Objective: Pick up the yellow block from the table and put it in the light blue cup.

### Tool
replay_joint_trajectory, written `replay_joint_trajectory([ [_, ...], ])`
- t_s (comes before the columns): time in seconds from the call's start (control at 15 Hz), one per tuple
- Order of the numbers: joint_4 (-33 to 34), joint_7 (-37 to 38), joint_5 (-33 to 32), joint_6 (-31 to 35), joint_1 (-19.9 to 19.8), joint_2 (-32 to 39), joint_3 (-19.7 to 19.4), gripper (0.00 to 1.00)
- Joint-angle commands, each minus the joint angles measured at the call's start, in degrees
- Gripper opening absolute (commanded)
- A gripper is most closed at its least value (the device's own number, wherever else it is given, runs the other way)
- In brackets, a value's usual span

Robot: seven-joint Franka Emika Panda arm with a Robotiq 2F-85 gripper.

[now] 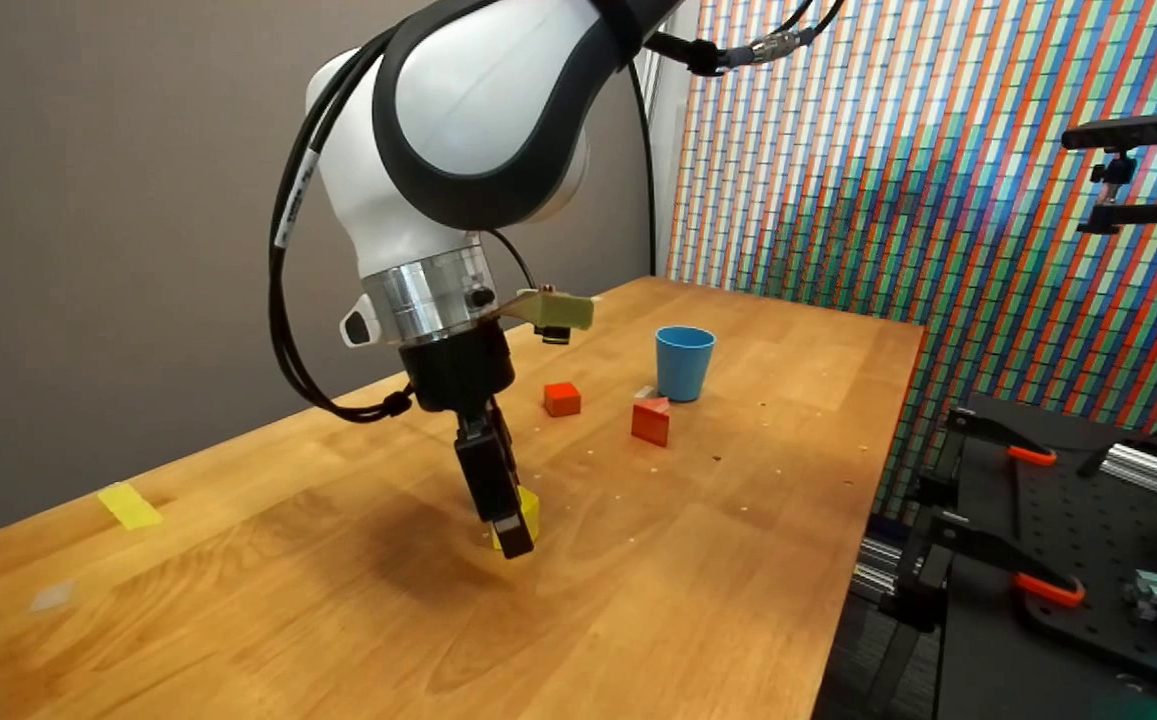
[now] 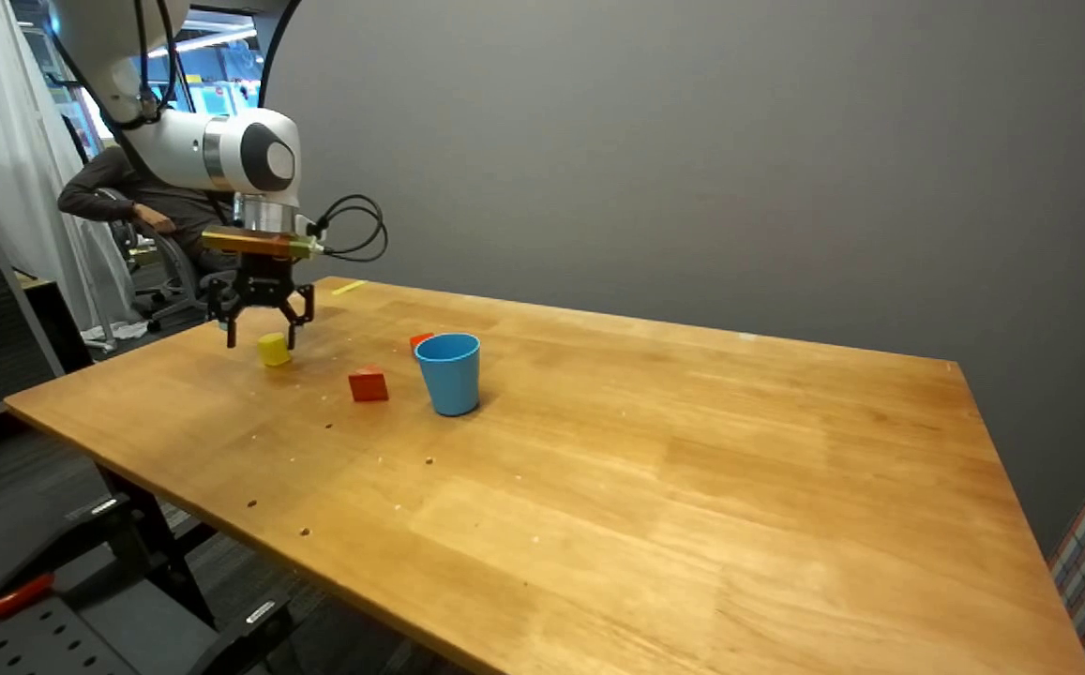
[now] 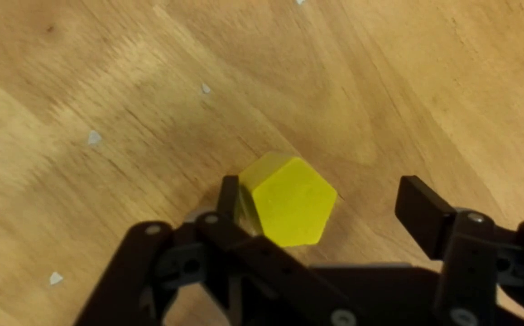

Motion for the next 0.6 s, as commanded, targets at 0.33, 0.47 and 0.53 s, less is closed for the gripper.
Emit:
replay_joint_trajectory([
  [0.33, -3.3, 4.33, -1.97, 2.62, 0.11, -3.41, -1.27, 0.2],
  [0.47, -7.09, 7.97, -5.28, 6.14, 0.8, -8.09, -3.48, 0.2],
  [0.53, -9.17, 9.25, -6.21, 6.86, 0.14, -11.02, -3.99, 0.2],
])
